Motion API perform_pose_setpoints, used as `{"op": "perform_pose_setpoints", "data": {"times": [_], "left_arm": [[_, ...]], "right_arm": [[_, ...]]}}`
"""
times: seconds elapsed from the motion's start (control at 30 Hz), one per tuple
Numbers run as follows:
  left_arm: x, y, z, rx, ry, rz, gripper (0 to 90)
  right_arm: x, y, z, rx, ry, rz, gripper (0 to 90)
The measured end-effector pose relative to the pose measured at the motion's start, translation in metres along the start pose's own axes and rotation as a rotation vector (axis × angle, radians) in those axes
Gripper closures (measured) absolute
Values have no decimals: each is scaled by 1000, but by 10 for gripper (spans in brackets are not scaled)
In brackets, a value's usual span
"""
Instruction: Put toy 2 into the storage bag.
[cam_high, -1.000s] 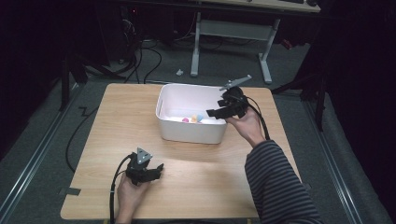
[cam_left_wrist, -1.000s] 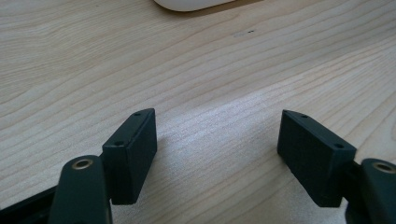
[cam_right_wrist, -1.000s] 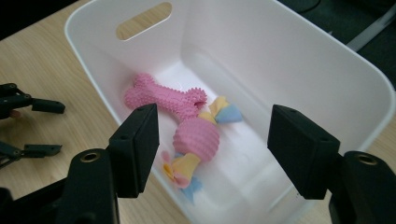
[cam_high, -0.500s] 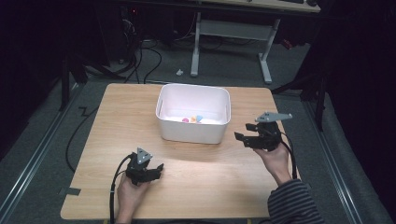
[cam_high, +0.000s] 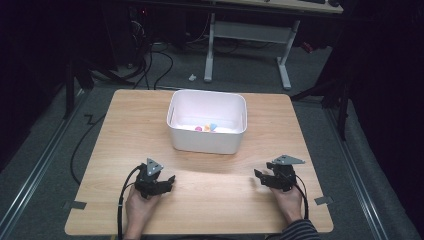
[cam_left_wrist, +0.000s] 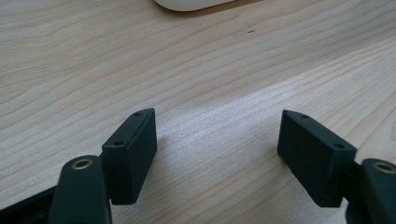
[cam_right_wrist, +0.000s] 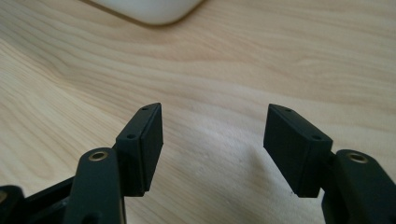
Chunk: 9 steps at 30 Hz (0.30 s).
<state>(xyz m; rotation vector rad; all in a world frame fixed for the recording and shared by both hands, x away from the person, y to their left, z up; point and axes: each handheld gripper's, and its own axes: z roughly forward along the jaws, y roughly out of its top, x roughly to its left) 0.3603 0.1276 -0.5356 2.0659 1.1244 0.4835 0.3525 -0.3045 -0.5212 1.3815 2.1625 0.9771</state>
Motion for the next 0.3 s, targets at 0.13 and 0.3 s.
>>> {"op": "perform_pose_setpoints", "data": {"times": [0.13,0.3], "left_arm": [[0,0,0,0,0,-1,288],[0,0,0,0,0,-1,287]], "right_arm": [[2,-8,6,10,-54,-37,371],[2,-8,6,13,-54,-28,351]]}}
